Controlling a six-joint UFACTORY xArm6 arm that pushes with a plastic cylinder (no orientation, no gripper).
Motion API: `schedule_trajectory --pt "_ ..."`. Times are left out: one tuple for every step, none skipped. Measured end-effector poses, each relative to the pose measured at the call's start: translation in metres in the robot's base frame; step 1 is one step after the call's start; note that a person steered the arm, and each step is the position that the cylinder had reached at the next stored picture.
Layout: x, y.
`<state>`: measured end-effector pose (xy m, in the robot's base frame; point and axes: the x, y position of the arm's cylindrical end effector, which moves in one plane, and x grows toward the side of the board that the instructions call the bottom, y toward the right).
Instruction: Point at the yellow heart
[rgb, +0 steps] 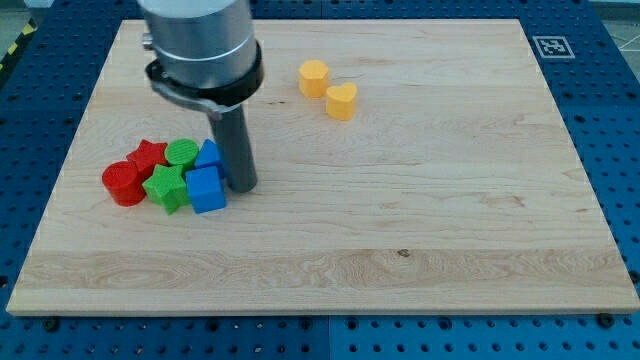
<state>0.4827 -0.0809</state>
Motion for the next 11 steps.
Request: schedule_trajectory --pt "-0.011 0.04" --pt "-0.024 0.083" --pt "-0.061 0.126" --pt "-0.098 0.15" --pt "-0.125 0.159" --pt "-0.155 0.162" --pt "-0.181 0.16" --pt "-0.18 0.157" --pt "-0.164 0.146" --pt "-0.146 0.129" --pt "-0.131 0.111"
